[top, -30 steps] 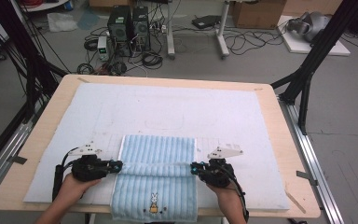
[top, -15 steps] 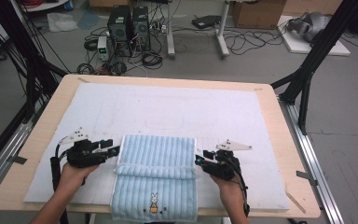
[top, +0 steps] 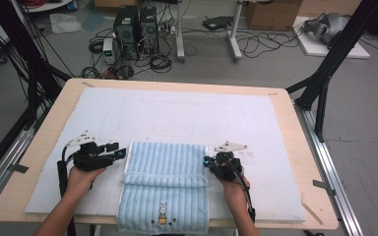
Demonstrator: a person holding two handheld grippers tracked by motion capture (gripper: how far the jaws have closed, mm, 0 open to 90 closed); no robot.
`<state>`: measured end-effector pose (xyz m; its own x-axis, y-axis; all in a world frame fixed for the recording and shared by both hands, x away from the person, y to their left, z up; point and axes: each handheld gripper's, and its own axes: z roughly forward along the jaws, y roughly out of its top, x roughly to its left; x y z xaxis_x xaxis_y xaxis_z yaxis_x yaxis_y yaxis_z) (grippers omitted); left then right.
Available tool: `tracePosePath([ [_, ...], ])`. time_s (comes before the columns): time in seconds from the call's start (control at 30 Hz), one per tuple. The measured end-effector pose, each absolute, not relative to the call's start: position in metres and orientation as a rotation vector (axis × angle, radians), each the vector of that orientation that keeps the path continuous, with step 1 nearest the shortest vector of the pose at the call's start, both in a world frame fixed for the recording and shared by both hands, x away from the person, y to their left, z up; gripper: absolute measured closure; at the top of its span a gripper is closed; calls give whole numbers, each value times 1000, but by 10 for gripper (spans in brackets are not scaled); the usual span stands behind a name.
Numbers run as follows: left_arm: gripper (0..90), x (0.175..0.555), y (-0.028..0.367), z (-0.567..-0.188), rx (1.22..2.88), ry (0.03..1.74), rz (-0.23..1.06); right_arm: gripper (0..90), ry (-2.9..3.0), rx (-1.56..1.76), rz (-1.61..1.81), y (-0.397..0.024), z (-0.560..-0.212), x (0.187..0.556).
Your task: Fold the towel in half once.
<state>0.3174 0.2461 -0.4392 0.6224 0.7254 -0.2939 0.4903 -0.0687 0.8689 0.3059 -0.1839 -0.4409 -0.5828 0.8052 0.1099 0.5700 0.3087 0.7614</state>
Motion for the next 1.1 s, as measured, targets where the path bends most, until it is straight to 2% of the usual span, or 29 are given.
tracePosePath([
  [0.13,506,318,244,-441,1733,996,247,873,2303,1290,1124,-186,-444,309],
  [0.3,565,321,235,-446,1773,995,218,658,2251,1277,1091,-181,-442,307],
  [0.4,557,326,225,-450,1830,1016,208,535,2238,1314,1099,-181,-444,310],
  [0.5,532,328,217,-453,1898,1033,230,510,2254,1312,1060,-179,-447,311],
  [0.57,527,329,213,-453,1933,1034,242,525,2253,1286,1047,-176,-448,310],
  [0.6,536,329,212,-453,1945,1033,260,567,2257,1280,1045,-175,-448,310],
  [0.67,573,327,209,-452,1961,1036,301,683,2277,1268,1052,-173,-447,309],
  [0.73,654,326,207,-452,1966,1045,329,819,2318,1244,1058,-170,-446,309],
  [0.77,702,327,207,-452,1959,1046,311,837,2327,1237,1050,-167,-445,309],
  [0.8,849,328,208,-453,1966,1029,277,841,2333,1232,1047,-167,-445,309],
  [1.1,867,344,200,-452,1939,1072,253,856,2288,1245,1046,-171,-445,320],
])
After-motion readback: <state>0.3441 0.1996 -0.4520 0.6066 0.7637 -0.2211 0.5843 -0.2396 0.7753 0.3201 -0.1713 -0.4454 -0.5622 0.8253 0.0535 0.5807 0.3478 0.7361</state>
